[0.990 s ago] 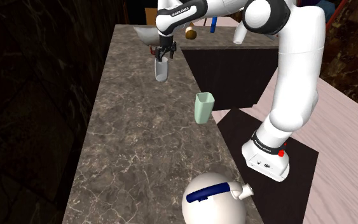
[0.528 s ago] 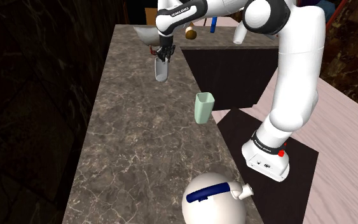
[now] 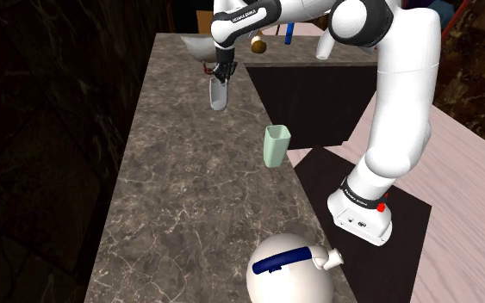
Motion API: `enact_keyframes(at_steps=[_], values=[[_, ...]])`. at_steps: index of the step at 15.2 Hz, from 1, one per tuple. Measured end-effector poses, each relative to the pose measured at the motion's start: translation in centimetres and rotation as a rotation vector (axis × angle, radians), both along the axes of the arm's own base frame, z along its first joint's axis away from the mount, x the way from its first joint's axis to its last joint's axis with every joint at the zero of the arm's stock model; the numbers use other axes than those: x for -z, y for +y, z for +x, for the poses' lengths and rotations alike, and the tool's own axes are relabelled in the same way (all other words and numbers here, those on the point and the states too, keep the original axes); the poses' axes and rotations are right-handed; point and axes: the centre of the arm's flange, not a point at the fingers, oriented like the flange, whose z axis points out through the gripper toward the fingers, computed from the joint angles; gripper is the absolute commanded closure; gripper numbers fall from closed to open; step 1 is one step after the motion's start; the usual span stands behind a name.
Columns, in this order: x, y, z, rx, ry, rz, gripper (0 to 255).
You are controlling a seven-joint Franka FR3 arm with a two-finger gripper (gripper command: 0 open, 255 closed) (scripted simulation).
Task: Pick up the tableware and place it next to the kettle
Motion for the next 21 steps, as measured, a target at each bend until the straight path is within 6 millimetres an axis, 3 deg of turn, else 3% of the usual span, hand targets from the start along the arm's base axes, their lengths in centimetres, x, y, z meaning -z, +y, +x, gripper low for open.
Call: enact_keyframes(at_steps=[21], values=[[-10.5,0.0,0.0,0.0,0.0,0.0,255]])
